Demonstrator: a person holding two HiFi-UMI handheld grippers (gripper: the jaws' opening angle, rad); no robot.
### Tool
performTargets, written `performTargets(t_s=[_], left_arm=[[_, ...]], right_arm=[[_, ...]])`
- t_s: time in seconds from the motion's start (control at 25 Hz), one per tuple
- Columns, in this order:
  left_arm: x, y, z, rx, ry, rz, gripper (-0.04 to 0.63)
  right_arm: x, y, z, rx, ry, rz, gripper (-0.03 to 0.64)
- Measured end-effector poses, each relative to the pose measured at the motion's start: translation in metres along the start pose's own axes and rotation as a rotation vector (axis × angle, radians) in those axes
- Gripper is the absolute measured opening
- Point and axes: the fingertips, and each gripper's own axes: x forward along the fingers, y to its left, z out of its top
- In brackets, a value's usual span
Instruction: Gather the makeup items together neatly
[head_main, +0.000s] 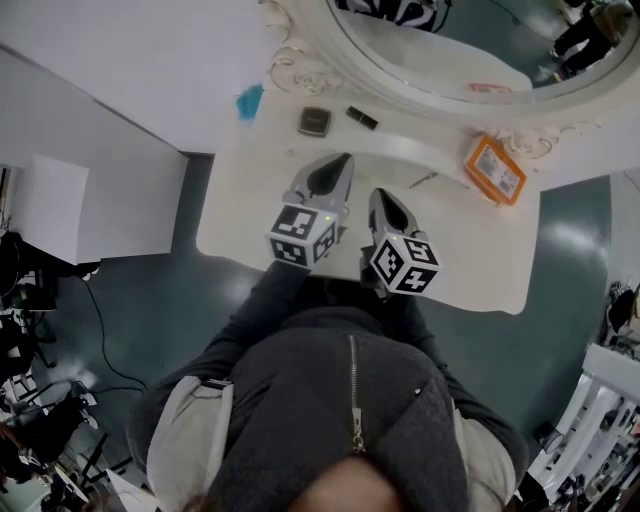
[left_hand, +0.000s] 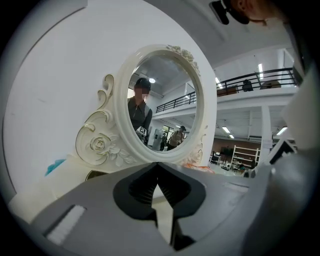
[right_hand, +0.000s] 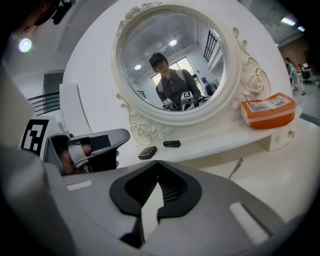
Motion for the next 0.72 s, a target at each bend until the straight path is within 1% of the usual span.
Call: performTargets(t_s=[0.24, 0.48, 0.72], left_arm=[[-0.007, -0.006, -0.018, -0.009, 0.038, -0.009, 0.009], [-0.009, -0.005, -0.025, 0.016, 0.072, 0.002, 0.008], [-0.009, 0.003, -0.031, -0.035, 0.088, 0.022, 0.009]], right_arm=[[0.002, 0.005, 0.000, -0.008, -0.005, 0.008, 0.003], [0.003, 0.009, -0.002, -0.010, 0.000, 0.015, 0.003], [0.006, 0.012, -0.003, -0.017, 0.005, 0.020, 0.003]])
